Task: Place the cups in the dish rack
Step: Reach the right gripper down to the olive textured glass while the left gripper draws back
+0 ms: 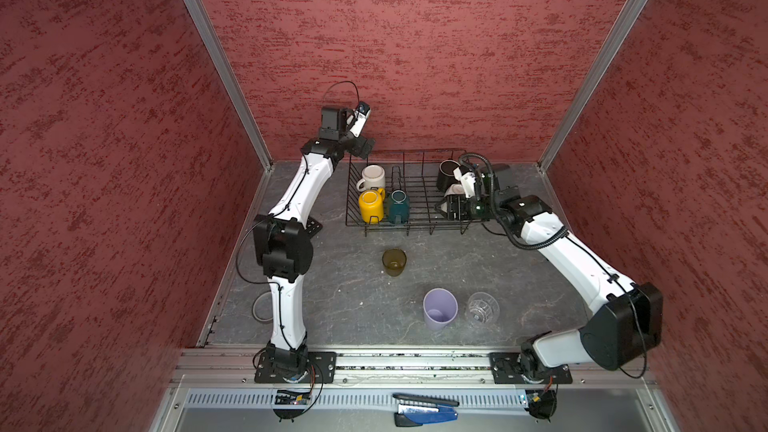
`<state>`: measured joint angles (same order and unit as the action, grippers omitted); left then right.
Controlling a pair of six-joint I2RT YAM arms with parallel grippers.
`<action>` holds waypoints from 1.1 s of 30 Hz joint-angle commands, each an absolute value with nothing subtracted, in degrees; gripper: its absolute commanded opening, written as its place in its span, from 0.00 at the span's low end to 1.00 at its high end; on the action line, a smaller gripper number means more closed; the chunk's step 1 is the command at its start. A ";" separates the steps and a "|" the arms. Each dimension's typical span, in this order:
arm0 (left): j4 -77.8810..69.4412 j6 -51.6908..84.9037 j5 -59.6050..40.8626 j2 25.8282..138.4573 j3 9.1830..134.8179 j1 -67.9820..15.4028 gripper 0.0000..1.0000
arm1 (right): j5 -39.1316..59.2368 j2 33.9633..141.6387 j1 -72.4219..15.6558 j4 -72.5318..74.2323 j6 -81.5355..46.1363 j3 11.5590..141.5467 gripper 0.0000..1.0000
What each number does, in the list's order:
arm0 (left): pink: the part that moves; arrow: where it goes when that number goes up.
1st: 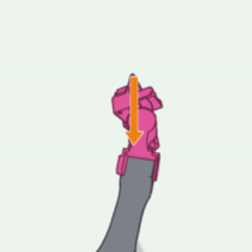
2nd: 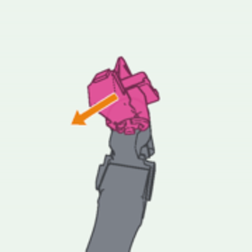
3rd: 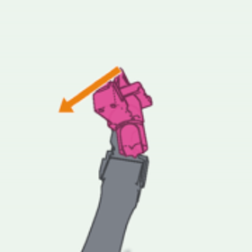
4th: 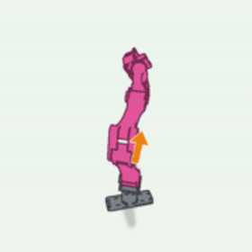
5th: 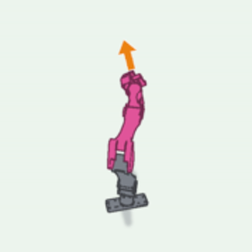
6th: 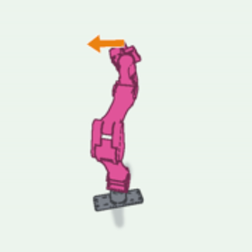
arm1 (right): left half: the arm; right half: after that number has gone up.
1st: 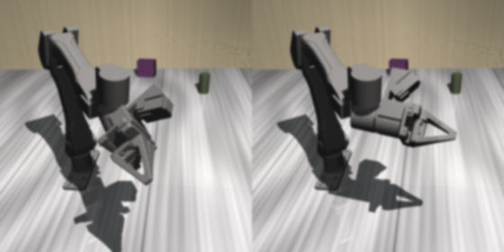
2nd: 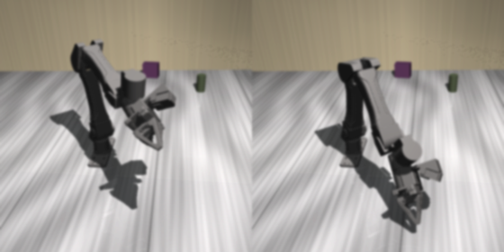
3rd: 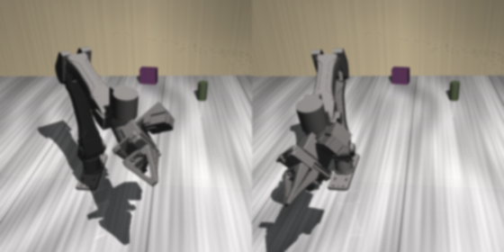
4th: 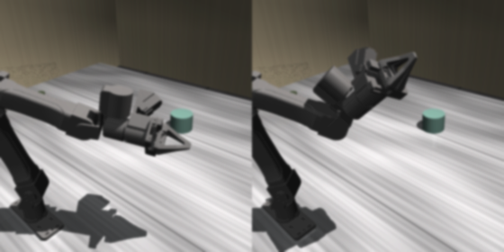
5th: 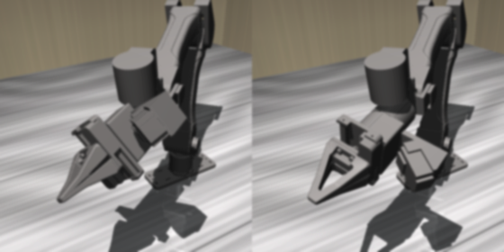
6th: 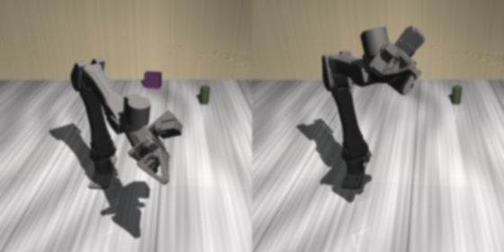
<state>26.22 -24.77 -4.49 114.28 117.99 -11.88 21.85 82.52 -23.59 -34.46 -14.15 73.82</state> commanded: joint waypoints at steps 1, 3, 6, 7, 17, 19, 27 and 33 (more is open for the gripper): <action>19.73 -15.08 -10.02 105.85 110.88 -11.11 1.00 | 18.29 82.97 -27.52 -39.22 -11.95 74.66 0.72; 15.85 -10.90 -13.19 99.67 103.64 -10.65 1.00 | 18.25 82.97 -29.50 -39.46 -12.16 73.80 0.71; 8.59 -4.43 -13.39 90.42 91.01 -10.07 1.00 | 17.93 85.26 -32.66 -39.29 -12.85 73.04 0.69; 6.02 -1.51 -13.25 87.16 86.50 -9.54 1.00 | 17.44 85.91 -33.85 -39.44 -12.96 73.29 0.68; 3.52 9.97 -10.79 65.00 61.23 -4.21 1.00 | 13.06 95.53 -42.20 -40.87 -13.78 76.96 0.58; 5.52 11.47 -12.27 62.04 59.26 -2.34 1.00 | 12.45 97.87 -43.29 -41.26 -14.51 77.97 0.55; 9.35 14.92 -15.30 52.57 52.60 2.40 1.00 | 7.95 107.06 -45.39 -42.66 -16.78 83.32 0.45; 10.89 15.40 -16.37 47.16 49.38 4.83 1.00 | 5.49 110.29 -46.11 -42.46 -16.97 84.35 0.32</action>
<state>9.63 14.31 -14.76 48.93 50.11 3.70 8.62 109.62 -45.65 -41.43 -16.19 82.78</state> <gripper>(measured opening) 0.996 0.344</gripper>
